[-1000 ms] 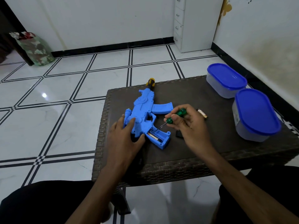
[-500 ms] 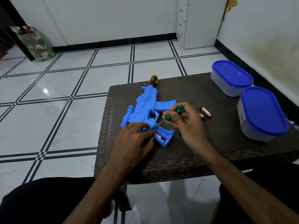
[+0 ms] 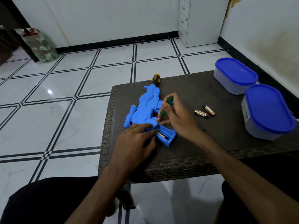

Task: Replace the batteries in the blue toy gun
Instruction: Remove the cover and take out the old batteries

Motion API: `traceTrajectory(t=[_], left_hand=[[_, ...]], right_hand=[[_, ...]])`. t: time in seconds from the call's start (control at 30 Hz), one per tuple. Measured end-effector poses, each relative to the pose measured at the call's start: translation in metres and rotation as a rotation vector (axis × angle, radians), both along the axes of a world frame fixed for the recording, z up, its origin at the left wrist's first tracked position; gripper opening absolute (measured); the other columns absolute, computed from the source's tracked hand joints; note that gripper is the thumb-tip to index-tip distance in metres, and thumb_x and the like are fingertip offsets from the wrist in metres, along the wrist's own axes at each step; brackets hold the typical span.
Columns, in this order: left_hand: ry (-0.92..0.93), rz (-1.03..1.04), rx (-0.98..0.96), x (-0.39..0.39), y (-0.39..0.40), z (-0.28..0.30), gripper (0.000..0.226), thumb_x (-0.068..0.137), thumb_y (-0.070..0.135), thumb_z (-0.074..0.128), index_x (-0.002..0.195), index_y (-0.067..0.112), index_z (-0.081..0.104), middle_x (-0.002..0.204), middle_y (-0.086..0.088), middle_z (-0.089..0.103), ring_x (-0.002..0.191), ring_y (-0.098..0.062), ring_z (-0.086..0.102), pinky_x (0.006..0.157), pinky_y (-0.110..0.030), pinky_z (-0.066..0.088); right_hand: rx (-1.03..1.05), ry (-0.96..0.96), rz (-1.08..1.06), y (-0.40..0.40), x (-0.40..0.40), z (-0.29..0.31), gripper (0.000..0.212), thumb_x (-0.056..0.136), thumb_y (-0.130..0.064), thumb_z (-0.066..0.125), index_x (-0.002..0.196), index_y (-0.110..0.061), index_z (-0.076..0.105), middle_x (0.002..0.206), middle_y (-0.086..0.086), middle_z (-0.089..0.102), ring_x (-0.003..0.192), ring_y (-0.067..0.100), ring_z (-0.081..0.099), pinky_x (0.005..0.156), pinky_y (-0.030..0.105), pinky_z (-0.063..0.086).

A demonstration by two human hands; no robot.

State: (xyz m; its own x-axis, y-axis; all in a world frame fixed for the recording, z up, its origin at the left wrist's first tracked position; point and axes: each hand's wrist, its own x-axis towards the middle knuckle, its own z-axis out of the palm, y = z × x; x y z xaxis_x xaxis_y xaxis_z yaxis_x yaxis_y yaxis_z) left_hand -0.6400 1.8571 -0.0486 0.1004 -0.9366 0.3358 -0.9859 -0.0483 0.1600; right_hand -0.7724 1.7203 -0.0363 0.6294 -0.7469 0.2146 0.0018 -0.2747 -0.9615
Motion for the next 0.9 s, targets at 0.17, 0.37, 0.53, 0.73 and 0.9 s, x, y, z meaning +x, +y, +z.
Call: traceTrajectory(t=[0.17,0.37,0.53,0.73,0.9], left_hand=[[0.035,0.009,0.026,0.002,0.002,-0.004,0.033,0.089,0.036,0.053,0.115,0.028,0.071,0.123,0.015,0.066,0.111,-0.009,0.062,0.080,-0.033,0.057],[0.018,0.029,0.062,0.000,0.001,0.001,0.034,0.090,0.041,0.050,0.115,0.031,0.070,0.124,0.017,0.064,0.112,-0.008,0.060,0.073,-0.034,0.057],[-0.002,0.046,0.070,-0.003,0.002,0.003,0.036,0.090,0.043,0.049,0.117,0.029,0.069,0.122,0.014,0.064,0.110,-0.012,0.060,0.068,-0.035,0.057],[0.096,0.081,0.029,-0.009,0.002,0.004,0.037,0.086,0.040,0.053,0.115,0.027,0.071,0.119,0.013,0.065,0.109,-0.012,0.057,0.085,-0.021,0.044],[0.228,0.062,0.039,-0.009,0.001,0.007,0.034,0.087,0.037,0.055,0.115,0.025,0.071,0.119,0.015,0.064,0.112,-0.007,0.052,0.092,-0.012,0.033]], right_hand=[[-0.011,0.017,-0.019,-0.002,0.008,-0.001,0.013,0.107,-0.023,0.039,0.103,-0.012,0.041,0.077,0.012,0.061,0.069,0.025,0.070,0.064,0.046,0.062],[0.038,0.020,-0.058,-0.004,0.009,0.001,0.018,0.107,-0.026,0.038,0.105,-0.008,0.040,0.078,0.014,0.062,0.067,0.025,0.071,0.062,0.043,0.062],[0.056,0.010,-0.089,-0.005,0.007,0.005,0.019,0.106,-0.025,0.039,0.106,-0.006,0.041,0.083,0.019,0.065,0.068,0.023,0.072,0.057,0.030,0.060],[0.076,-0.044,-0.096,-0.005,0.002,0.007,0.012,0.106,-0.029,0.039,0.096,-0.024,0.042,0.081,0.009,0.064,0.072,0.023,0.072,0.061,0.037,0.062],[0.034,-0.108,-0.181,-0.007,-0.010,0.020,0.015,0.107,-0.026,0.037,0.095,-0.019,0.042,0.074,0.007,0.061,0.068,0.025,0.067,0.063,0.038,0.059]])
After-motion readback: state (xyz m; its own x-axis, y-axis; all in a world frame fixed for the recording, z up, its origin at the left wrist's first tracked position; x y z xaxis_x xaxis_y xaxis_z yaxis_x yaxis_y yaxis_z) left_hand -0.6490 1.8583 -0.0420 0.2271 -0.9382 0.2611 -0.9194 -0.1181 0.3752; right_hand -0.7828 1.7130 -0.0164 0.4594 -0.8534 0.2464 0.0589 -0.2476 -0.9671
